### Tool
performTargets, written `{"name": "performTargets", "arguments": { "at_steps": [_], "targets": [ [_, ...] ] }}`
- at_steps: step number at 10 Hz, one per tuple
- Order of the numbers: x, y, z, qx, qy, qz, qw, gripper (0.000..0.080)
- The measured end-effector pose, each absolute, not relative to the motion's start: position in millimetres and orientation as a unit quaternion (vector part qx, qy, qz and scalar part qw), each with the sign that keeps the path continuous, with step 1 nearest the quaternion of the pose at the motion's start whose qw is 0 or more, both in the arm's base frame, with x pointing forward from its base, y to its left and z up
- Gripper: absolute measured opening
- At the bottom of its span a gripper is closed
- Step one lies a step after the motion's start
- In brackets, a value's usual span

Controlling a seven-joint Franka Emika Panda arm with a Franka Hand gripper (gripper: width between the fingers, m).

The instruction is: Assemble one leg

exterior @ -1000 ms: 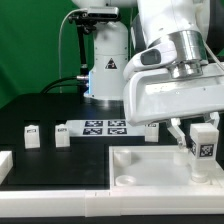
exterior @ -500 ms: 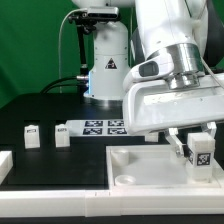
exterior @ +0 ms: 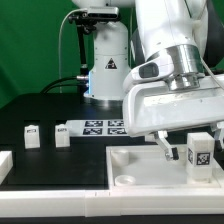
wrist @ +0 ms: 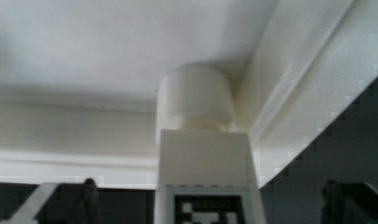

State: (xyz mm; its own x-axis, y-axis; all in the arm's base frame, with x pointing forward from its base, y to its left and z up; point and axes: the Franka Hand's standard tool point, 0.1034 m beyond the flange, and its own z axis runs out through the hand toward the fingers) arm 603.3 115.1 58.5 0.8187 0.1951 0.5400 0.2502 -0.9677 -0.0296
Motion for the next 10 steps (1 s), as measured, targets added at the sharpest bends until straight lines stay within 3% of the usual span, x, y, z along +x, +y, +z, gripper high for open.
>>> {"name": "performTargets", "arguments": {
  "at_steps": [7,10],
  "targets": [
    [603,115,58.7,-0.953,-0.113,-0.277,0.05,0.0649],
    [604,116,70.3,-0.96,-0.086,-0.261,0.055,0.0649]
  ]
}}
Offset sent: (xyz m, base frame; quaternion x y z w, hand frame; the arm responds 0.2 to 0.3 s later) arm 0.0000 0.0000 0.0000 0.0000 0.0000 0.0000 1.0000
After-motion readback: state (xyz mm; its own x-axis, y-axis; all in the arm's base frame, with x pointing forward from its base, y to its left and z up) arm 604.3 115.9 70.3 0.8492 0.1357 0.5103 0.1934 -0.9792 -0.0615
